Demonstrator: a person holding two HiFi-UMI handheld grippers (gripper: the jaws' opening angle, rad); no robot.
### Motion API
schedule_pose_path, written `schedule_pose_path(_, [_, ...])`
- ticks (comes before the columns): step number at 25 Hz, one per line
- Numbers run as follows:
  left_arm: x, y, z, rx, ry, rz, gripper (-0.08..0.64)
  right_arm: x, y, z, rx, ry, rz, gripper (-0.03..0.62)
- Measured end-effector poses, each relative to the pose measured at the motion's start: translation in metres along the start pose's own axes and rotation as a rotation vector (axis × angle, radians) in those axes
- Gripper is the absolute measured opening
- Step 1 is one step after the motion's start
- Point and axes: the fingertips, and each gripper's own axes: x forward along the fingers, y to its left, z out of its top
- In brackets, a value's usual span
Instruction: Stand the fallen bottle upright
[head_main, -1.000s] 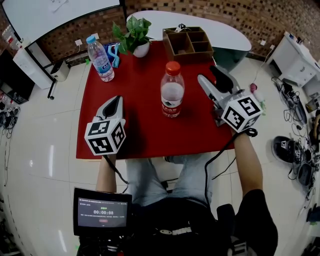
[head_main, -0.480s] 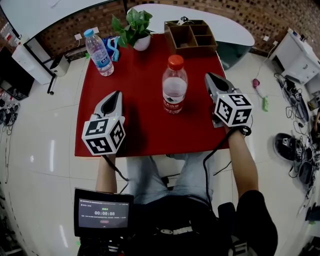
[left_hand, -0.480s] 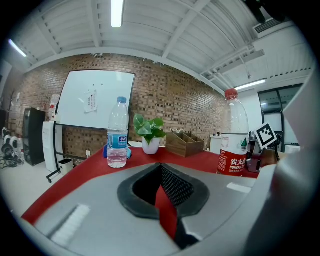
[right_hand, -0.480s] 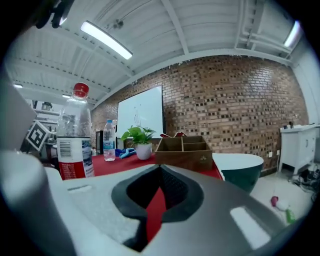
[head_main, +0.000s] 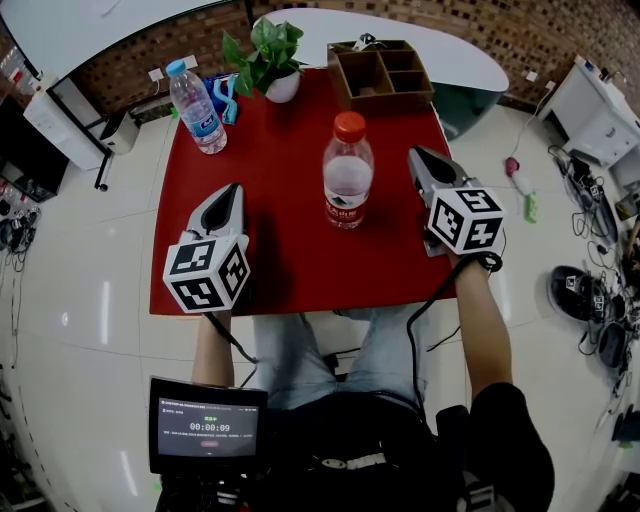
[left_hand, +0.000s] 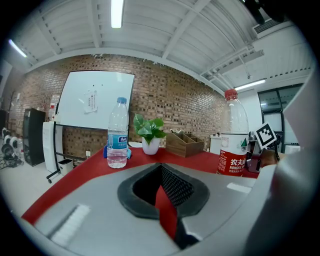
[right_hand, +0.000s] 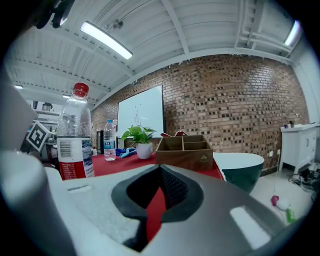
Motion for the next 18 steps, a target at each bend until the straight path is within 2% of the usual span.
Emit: schedule_pose_path(18, [-0.0013,0.0001,0.0002,0.001,-0.001,0.0,0.006,-0.001,0.0011,0.0005,0.001,-0.004,0.001,0.005])
